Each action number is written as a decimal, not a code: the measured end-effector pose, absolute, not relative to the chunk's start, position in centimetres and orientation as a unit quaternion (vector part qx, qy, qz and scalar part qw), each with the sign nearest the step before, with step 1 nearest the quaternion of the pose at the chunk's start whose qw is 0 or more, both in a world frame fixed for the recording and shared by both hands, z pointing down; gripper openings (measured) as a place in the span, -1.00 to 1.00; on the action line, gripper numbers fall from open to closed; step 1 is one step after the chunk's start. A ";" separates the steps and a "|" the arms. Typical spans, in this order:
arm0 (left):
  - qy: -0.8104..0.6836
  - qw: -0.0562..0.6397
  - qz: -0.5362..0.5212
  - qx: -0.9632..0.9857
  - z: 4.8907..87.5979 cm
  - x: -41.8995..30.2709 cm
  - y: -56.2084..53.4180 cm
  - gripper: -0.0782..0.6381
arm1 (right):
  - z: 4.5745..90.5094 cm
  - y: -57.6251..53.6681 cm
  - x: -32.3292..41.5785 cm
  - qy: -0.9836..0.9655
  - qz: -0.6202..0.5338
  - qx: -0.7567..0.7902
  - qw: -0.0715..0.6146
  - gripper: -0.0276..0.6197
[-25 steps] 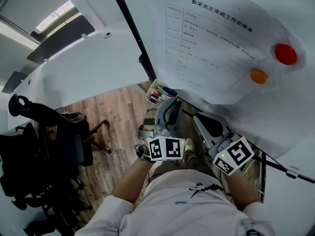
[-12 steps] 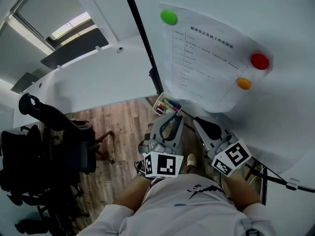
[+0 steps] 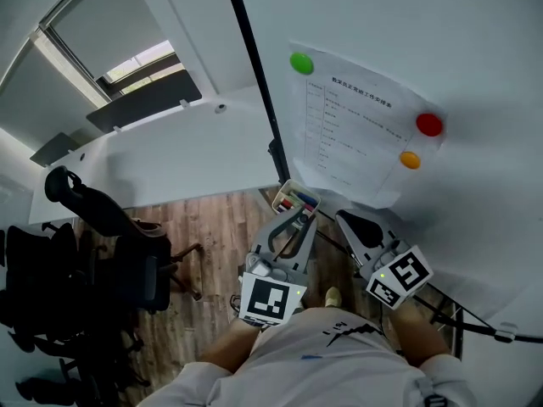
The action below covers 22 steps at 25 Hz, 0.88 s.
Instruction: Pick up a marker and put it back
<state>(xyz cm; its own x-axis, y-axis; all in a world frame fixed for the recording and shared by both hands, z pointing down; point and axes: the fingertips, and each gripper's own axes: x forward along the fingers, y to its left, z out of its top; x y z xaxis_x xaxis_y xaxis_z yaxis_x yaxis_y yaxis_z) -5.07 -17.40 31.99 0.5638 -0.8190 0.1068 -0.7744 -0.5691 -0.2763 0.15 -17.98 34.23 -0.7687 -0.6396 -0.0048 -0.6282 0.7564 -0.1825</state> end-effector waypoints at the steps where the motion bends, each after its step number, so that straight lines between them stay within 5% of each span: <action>1: 0.453 0.099 -0.105 -0.880 31.6 -5.1 -17.4 -0.56 | 34.0 -18.0 0.1 0.937 -0.083 -0.337 0.034 -0.88; 22: 0.470 0.037 -0.036 -0.881 30.0 -6.6 -17.9 -0.56 | 32.2 -18.0 -1.0 0.941 -0.057 -0.331 0.028 -0.88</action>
<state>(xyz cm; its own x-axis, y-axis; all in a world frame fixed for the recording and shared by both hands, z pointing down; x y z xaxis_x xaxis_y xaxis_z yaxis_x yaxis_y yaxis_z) -6.60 -17.90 29.97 0.5554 -0.8311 0.0284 -0.8258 -0.5552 -0.0985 -0.98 -18.04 32.18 -0.7790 -0.6268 -0.0143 -0.6205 0.7740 -0.1262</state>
